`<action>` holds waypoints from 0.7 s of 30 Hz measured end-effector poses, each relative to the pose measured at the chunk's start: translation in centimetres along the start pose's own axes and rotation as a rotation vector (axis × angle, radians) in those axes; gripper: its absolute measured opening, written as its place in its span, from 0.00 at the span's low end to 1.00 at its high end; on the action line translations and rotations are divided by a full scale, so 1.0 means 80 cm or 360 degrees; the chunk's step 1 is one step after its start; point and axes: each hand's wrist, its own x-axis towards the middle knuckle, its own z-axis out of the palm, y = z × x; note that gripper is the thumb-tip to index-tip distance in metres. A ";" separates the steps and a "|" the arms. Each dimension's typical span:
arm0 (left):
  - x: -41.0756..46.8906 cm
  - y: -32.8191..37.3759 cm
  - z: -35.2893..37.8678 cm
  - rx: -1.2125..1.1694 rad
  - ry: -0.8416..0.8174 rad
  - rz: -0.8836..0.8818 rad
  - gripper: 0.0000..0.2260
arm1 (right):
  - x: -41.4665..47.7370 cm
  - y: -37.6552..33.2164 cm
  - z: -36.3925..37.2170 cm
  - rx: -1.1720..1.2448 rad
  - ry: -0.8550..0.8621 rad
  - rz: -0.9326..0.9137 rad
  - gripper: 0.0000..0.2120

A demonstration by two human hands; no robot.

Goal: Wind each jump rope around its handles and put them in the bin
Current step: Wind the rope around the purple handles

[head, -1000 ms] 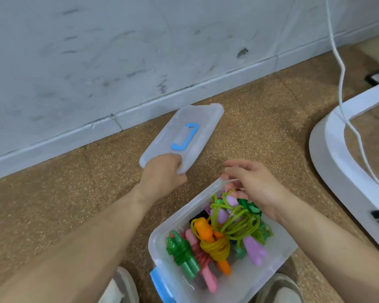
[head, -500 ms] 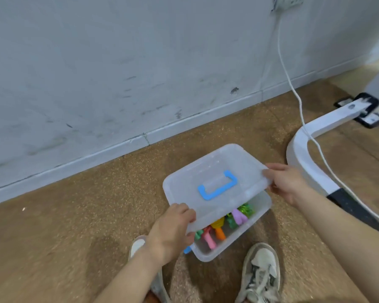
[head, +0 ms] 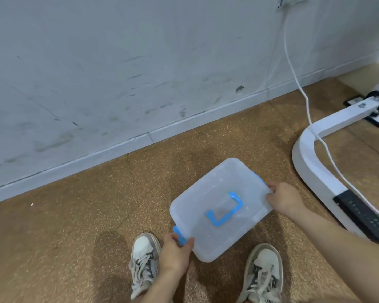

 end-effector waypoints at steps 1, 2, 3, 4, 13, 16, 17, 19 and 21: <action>0.008 -0.008 0.008 -0.0113 -0.0076 -0.0105 0.20 | 0.002 0.002 0.002 -0.0015 -0.0008 0.0013 0.18; 0.021 -0.023 0.019 -0.0126 -0.0125 -0.0123 0.21 | 0.003 0.003 0.003 -0.0015 -0.0023 0.0032 0.18; 0.026 -0.028 0.028 -0.0096 -0.0136 -0.0119 0.21 | 0.005 0.003 0.004 -0.0006 -0.0048 0.0056 0.19; 0.022 -0.024 0.029 -0.0041 -0.0130 -0.0099 0.20 | 0.008 0.004 0.004 0.0002 -0.0069 0.0070 0.19; 0.021 0.012 0.005 0.0237 0.0026 -0.0015 0.10 | 0.022 -0.003 0.009 -0.0065 -0.0102 0.0124 0.14; 0.029 0.005 -0.015 0.0258 0.0113 -0.0020 0.11 | 0.012 -0.009 0.036 -0.0071 -0.0095 0.0018 0.10; 0.032 0.000 -0.023 0.0274 0.0126 -0.0017 0.12 | 0.007 -0.013 0.044 -0.0056 -0.0101 -0.0019 0.10; 0.036 -0.009 -0.043 0.0364 0.0151 -0.0001 0.12 | 0.001 -0.020 0.056 -0.0047 -0.0165 -0.0094 0.11; 0.036 -0.016 -0.060 0.0513 0.0174 0.0014 0.12 | -0.004 -0.031 0.060 -0.0130 -0.0258 -0.0178 0.12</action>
